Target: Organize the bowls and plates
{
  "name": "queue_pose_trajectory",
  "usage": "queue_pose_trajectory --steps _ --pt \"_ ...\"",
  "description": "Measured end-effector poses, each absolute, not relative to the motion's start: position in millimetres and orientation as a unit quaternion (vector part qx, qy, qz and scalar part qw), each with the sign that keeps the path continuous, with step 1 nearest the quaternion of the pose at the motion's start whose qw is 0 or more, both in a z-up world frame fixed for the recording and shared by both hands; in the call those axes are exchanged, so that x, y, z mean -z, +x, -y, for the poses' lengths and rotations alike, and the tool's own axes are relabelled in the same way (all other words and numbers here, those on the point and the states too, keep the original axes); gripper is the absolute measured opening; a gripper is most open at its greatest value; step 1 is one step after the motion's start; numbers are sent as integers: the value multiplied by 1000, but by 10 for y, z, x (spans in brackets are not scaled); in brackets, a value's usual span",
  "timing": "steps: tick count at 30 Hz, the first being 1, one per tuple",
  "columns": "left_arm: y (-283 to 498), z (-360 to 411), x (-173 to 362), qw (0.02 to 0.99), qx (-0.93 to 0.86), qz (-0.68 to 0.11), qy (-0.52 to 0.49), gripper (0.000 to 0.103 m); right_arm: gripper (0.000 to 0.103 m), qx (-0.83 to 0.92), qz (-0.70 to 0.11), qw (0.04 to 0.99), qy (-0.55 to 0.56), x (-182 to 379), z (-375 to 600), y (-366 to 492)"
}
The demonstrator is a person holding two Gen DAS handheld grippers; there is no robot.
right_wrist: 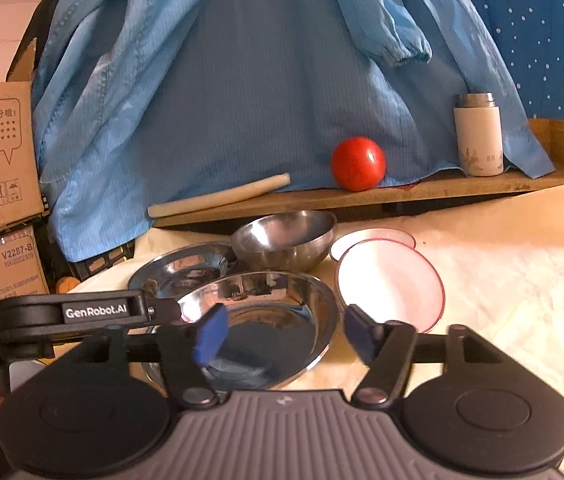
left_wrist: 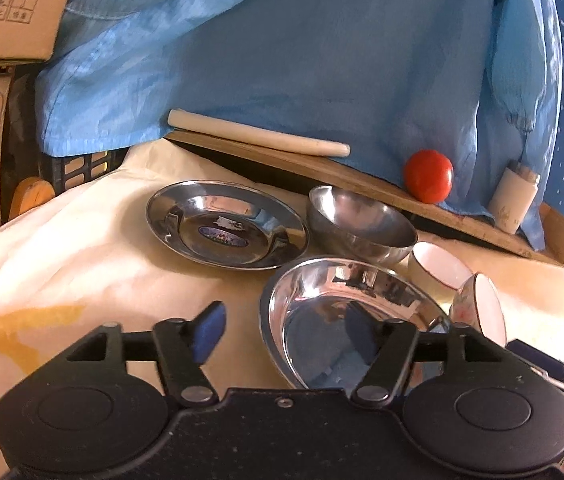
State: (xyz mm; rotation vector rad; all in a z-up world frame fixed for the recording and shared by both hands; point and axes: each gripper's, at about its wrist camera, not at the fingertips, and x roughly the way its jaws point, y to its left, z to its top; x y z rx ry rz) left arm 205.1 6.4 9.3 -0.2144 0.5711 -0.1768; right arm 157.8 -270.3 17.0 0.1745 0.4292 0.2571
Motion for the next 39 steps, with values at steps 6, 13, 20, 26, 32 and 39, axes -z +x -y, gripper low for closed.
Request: queue_pose_trajectory --steps 6,13,20,26,32,39 --pt "2003 -159 -127 955 63 -266 -118 100 97 -134 -199 966 96 -198 2725 1540" --pt "2033 -438 -131 954 31 -262 -145 102 103 -140 -190 966 106 -213 2732 1537" --pt "2134 -671 -144 951 4 -278 -138 102 103 -160 -195 962 102 -232 2707 1605" --pt "2307 -731 -169 938 -34 -309 -156 102 103 -223 -226 946 70 -384 2668 1867" --pt "2524 -758 -169 924 -48 -334 -178 102 103 -277 -273 920 49 -581 2623 2343" --pt "2701 -760 -164 914 -92 -345 -191 102 103 -274 -315 908 41 -731 2492 2868"
